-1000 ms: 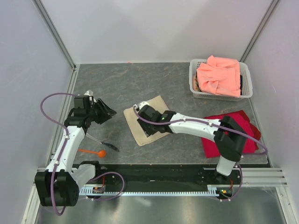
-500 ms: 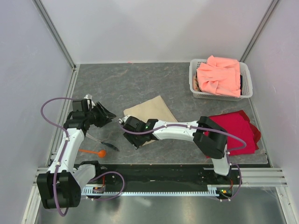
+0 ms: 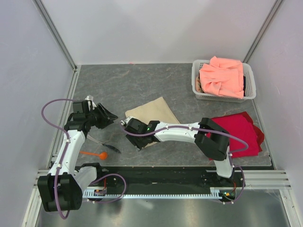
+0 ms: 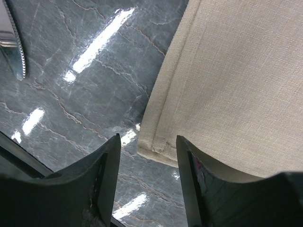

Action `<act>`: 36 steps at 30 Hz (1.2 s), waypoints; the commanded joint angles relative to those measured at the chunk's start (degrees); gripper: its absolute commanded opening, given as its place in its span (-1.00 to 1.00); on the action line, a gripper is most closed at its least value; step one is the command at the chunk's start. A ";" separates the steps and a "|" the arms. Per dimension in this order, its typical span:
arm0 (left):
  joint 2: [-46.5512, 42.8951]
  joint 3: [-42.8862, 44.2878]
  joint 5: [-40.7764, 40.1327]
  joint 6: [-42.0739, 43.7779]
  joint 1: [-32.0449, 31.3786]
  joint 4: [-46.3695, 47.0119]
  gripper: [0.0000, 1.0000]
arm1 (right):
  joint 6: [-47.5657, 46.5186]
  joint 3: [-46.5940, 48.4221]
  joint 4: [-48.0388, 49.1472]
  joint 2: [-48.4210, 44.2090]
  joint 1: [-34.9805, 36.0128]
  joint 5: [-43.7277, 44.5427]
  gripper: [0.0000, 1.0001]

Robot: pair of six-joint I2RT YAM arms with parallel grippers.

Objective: Fold the napkin into a case and place the utensils inside
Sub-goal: Pick up the lower triangle-folded napkin from the center of the board.

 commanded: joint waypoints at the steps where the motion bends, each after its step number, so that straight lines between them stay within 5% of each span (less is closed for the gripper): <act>1: -0.41 0.31 1.97 0.77 0.52 1.84 -0.04 | -1.01 -0.70 -0.03 0.78 0.28 2.20 0.15; 4: -0.50 0.40 2.58 1.04 0.60 1.93 -0.03 | -0.75 -2.02 0.85 1.14 0.28 2.38 -0.02; 13: -2.43 0.05 3.46 1.04 0.60 2.89 0.02 | 0.40 -5.72 4.01 2.37 0.36 1.06 0.01; 26: -0.15 -0.21 5.30 0.16 0.69 4.03 0.06 | 2.59 -5.02 6.91 -0.97 -0.16 0.27 -0.98; 36: 4.42 -2.67 10.05 -2.12 0.69 9.39 0.09 | 6.02 -10.55 12.27 -9.32 -4.64 -6.23 -1.00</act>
